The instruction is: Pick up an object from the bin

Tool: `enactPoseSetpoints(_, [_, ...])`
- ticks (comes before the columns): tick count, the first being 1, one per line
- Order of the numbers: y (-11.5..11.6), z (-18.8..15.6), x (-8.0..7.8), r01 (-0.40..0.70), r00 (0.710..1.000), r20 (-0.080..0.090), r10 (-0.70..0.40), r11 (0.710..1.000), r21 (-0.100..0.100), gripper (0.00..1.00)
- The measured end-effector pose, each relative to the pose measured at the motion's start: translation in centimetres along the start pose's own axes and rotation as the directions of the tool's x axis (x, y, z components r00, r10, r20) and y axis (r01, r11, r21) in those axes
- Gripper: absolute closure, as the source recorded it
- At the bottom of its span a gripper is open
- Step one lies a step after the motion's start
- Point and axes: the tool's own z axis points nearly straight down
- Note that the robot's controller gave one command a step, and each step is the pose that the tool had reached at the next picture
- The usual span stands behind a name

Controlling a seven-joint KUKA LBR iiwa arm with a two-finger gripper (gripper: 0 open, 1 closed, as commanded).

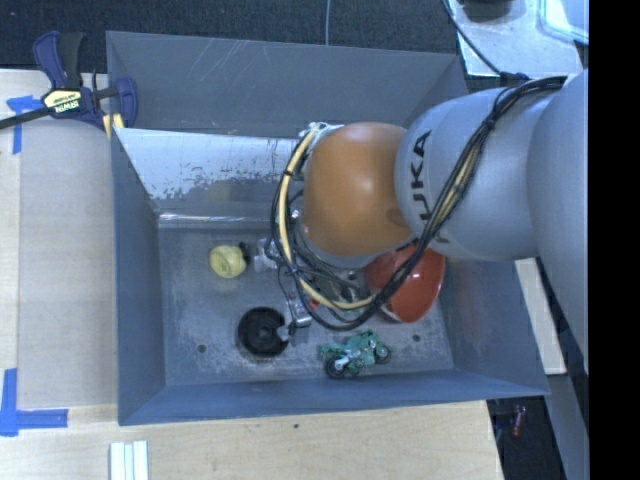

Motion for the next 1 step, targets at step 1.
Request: enactPoseSetpoints(1, [1.95,0.85,0.83,0.119,0.993,-0.009,-0.119,0.993,0.001,0.0])
